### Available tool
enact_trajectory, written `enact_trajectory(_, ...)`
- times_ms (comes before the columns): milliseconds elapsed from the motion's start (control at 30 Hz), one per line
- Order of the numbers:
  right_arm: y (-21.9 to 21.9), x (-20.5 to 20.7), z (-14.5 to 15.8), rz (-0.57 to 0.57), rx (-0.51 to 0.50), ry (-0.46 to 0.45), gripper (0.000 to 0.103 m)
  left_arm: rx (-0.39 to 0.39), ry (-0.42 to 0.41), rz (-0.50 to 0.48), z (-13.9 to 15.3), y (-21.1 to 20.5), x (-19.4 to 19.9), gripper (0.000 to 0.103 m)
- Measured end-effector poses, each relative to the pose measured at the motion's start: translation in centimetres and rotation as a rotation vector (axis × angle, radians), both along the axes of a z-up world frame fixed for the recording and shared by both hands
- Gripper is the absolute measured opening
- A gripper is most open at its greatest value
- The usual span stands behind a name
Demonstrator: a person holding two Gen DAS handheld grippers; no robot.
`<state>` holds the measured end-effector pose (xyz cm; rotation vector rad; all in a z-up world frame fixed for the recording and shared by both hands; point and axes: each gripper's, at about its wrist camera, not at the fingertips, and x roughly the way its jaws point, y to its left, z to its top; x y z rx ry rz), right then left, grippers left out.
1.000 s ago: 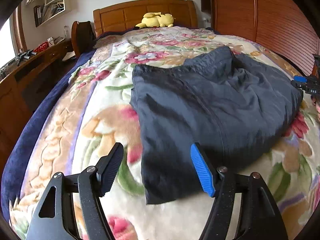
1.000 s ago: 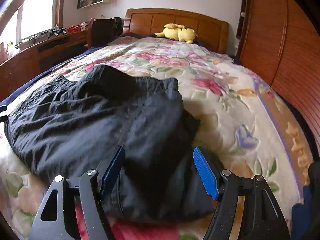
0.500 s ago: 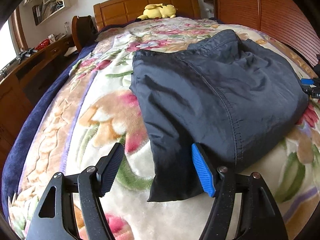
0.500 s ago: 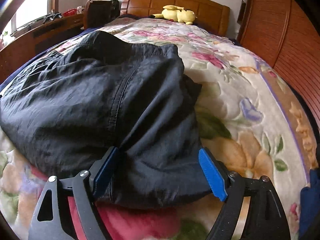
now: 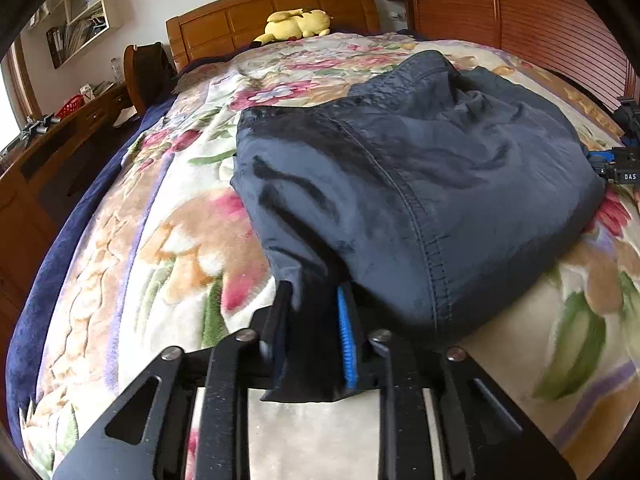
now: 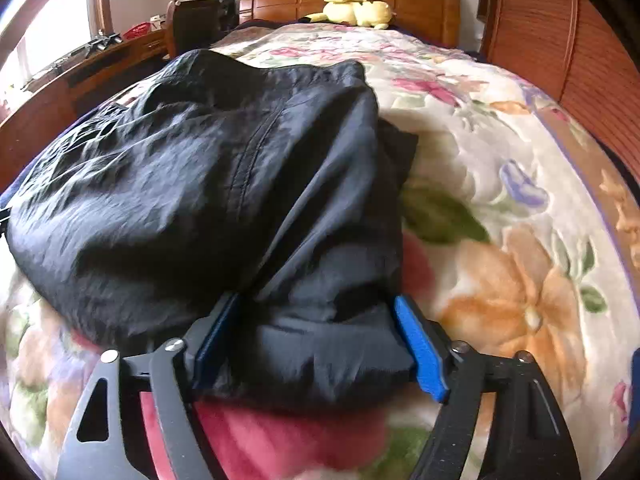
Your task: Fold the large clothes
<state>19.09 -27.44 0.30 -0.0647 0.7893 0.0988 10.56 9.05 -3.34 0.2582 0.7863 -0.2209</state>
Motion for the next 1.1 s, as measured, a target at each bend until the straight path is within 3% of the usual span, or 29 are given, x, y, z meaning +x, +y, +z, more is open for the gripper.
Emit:
enact_trajectory(67,0.3,-0.3,0.0,0.013,-0.008,0.007,0.064,-0.002,0.002,-0.003,0.0,-0.2,0.0,0.013)
enact_trajectory(200,1.3,-1.5,0.3,0.053,-0.03,-0.015,0.032,-0.004,-0.039,0.015,0.8,-0.2,-0.6,0.008)
enact_trajectory(300,1.7,-3.1,1.3,0.05,-0.065,-0.074,0.021,-0.024,-0.087,0.033,2.2,0.2,-1.9,0.006)
enact_trajectory(600,2.7,-9.0,3.9,0.075,-0.104,-0.137,0.014,-0.072,-0.191,0.033,5.7,1.0,-8.2,0.006)
enact_trajectory(1100,1.2,-26.1,5.0,0.102,-0.049,-0.173,0.013,-0.237,-0.2,-0.001,6.7,2.9,-22.1,0.006)
